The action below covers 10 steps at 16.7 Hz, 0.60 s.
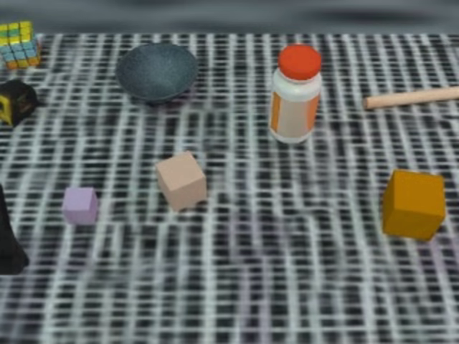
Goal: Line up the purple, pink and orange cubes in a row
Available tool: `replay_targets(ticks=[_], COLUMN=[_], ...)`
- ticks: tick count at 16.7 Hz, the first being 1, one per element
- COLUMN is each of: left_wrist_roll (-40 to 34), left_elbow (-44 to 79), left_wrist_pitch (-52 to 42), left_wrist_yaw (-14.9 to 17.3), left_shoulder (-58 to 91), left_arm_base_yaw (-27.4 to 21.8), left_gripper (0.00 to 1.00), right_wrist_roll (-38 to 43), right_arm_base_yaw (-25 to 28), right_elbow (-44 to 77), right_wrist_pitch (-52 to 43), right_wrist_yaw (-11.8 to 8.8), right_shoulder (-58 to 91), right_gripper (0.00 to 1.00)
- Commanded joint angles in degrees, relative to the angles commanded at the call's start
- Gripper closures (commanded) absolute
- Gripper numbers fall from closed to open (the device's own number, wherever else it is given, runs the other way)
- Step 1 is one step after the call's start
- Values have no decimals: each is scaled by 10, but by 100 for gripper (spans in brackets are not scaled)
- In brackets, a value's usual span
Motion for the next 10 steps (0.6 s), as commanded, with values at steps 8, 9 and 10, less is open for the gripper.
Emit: replay_targets(ticks=[8,9,10], left_wrist_roll=[-14,-17,-21], left_elbow=[112,145,180], left_wrist_pitch=[-72,-95,-121], left_wrist_yaw=[-2,-1,-1], left_shoulder=[126,169,216], left_arm_base_yaw=[-10,-14,-18], left_gripper=[0,0,0], right_wrist_roll=[0,0,0], right_arm_base_yaw=[0,0,0], right_elbow=[0,0,0], right_wrist_pitch=[0,0,0], right_wrist_yaw=[0,0,0], right_shoulder=[0,0,0], right_gripper=[0,0,0])
